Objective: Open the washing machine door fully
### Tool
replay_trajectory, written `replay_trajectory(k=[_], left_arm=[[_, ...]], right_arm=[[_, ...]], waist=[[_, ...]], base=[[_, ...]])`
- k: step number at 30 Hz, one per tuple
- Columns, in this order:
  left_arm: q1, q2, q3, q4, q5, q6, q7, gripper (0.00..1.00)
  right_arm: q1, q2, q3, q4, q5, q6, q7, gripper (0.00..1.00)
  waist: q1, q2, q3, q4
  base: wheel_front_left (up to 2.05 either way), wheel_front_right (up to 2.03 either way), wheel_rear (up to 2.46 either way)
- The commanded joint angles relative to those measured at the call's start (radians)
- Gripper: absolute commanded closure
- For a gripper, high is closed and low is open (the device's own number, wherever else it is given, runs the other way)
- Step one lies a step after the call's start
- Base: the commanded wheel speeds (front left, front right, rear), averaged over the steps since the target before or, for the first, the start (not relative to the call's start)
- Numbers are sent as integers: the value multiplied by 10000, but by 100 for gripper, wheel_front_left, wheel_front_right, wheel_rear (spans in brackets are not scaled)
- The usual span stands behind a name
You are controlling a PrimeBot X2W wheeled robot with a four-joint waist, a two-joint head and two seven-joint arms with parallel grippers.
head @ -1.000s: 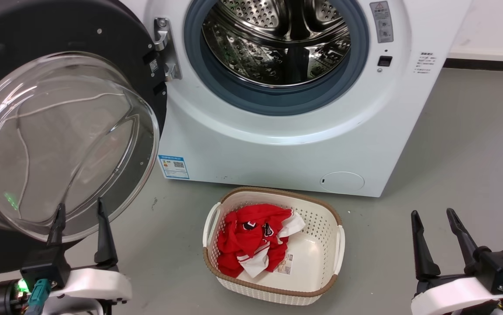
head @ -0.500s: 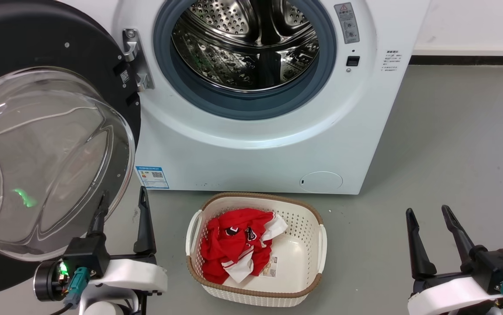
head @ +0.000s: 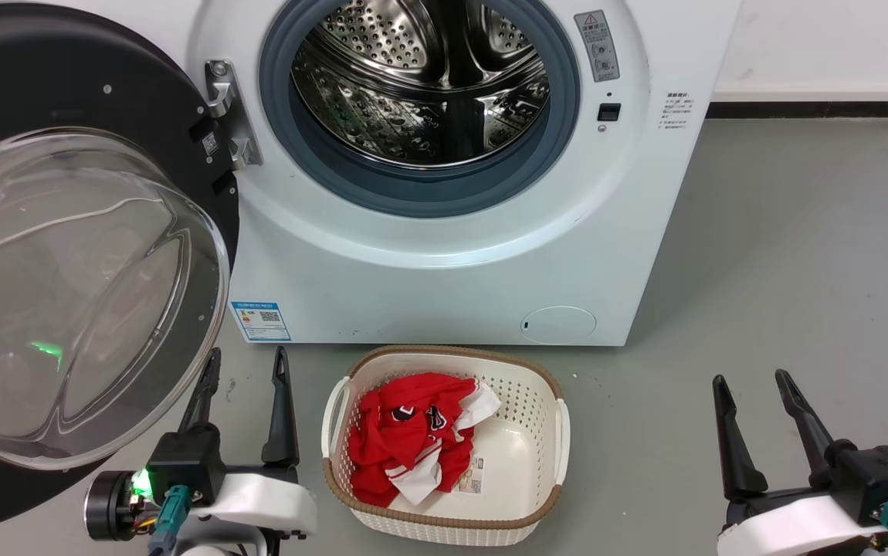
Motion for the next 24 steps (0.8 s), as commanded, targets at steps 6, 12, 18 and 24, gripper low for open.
replay_trajectory(k=[6, 12, 18, 24], left_arm=[[70, -186, 59, 51, 238, -155, -25, 0], [70, -299, 152, 85, 383, -241, -25, 0], [86, -366, 245, 127, 474, -301, -25, 0], [76, -405, 313, 172, 505, -353, -25, 0]], right_arm=[[8, 18, 11, 61, 53, -7, -64, 0], [-20, 18, 20, 129, 70, -7, -89, 0], [-43, 18, -10, 163, 66, -7, -104, 0], [-65, 18, -2, 205, 71, -7, -123, 0]], waist=[[0, 0, -14, -21], [0, 0, -2, -26], [0, 0, 13, -12], [0, 0, 16, -24]], base=[[0, 0, 0], [0, 0, 0], [0, 0, 0], [0, 0, 0]])
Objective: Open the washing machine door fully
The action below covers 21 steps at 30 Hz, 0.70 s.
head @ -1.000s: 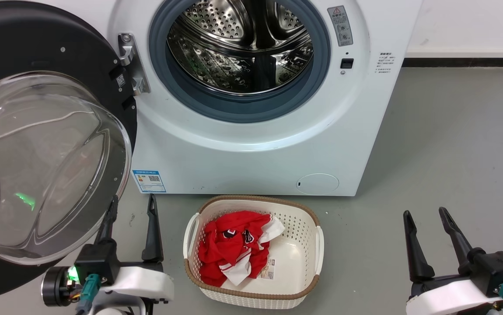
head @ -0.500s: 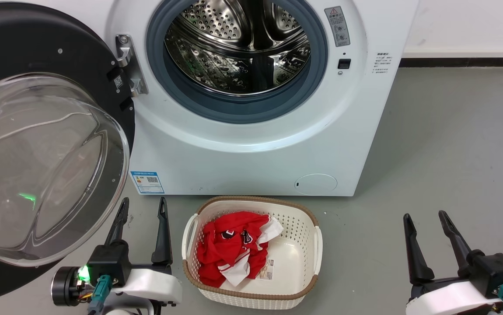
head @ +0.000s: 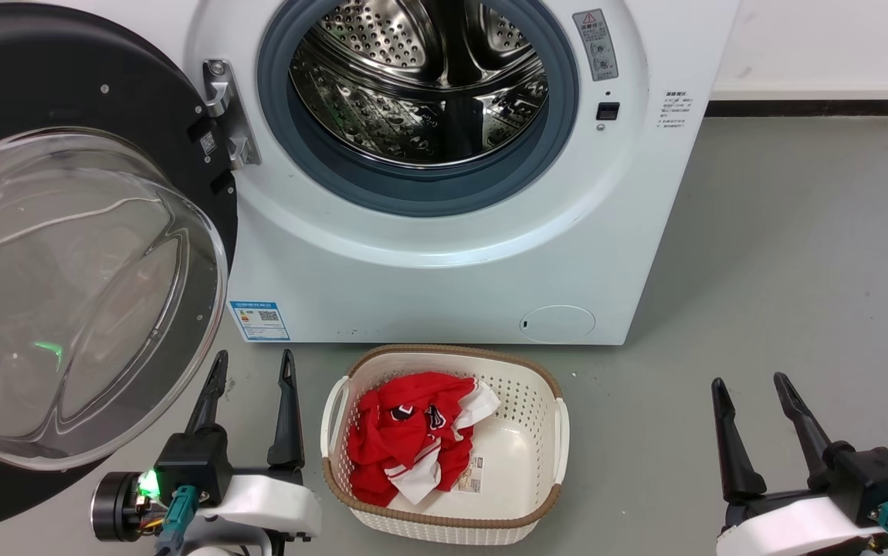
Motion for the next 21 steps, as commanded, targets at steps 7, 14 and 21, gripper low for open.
replay_trajectory(k=[7, 14, 21], left_arm=[[77, -62, 66, 270, -48, -46, 29, 100], [43, -79, 274, 522, -1250, -198, 410, 100], [-5, -86, 406, 553, -2645, -372, 715, 100]], right_arm=[[100, 2, 25, 263, 41, 0, 17, 100], [53, -65, 25, 454, 1339, 0, 212, 100], [-153, -142, 21, 619, 2803, -1, 425, 100]], waist=[[0, 0, 9, -8], [0, 0, 9, -10], [0, 0, 9, -14]], base=[[0, 0, 0], [0, 0, 0], [0, 0, 0]])
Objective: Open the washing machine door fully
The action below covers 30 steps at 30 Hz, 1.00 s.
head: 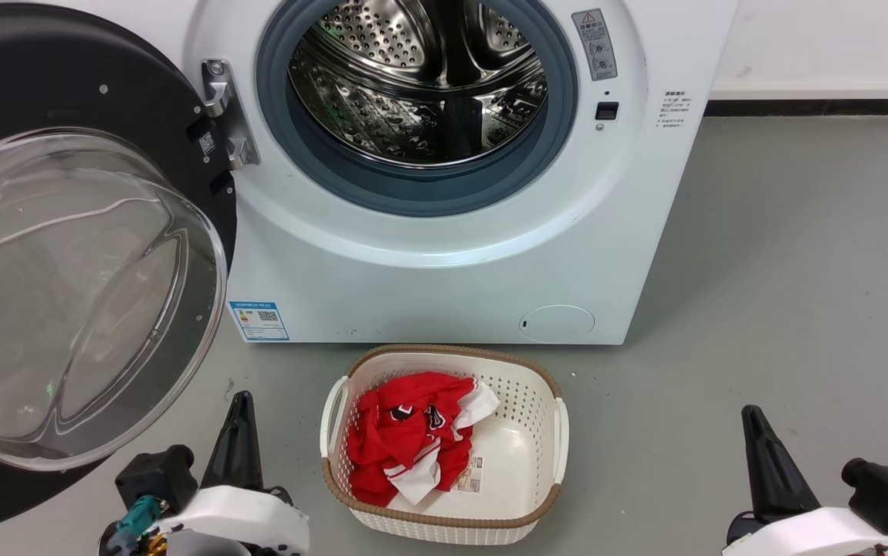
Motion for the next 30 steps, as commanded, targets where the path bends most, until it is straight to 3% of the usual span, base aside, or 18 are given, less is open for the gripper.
replay_trajectory(k=[1, 30], left_arm=[[-291, 11, 84, -124, -505, -89, 87, 100], [-563, -13, 640, 107, -5270, -696, 1232, 100]], right_arm=[[-338, -91, 0, -77, 542, -1, 79, 100], [-965, -240, -144, 421, 5444, -2, 892, 100]], waist=[[0, 0, 0, -1], [0, 0, -1, -14]], base=[[0, 0, 0], [0, 0, 0]])
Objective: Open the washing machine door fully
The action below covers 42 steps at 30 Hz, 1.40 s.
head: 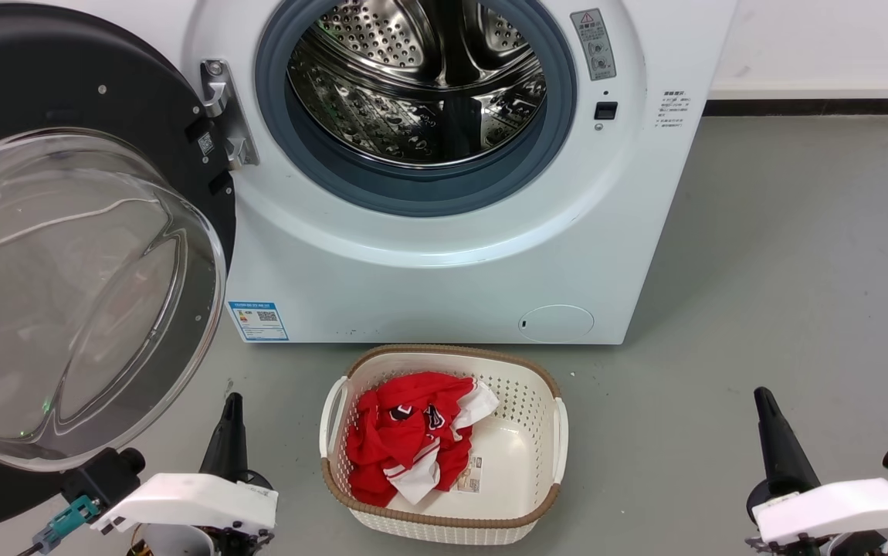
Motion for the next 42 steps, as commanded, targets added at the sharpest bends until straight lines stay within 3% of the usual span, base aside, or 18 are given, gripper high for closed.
replay_trajectory(k=[1, 42], left_arm=[[-290, 15, 93, -76, -412, -106, 102, 100], [-524, -12, 632, 183, -4852, -670, 1205, 100]], right_arm=[[-344, -81, -32, -52, 447, 0, 83, 100], [-901, -82, -341, 444, 4875, 0, 990, 100]], waist=[[0, 0, 0, -1], [0, 0, -1, -18]], base=[[0, 0, 0], [0, 0, 0]])
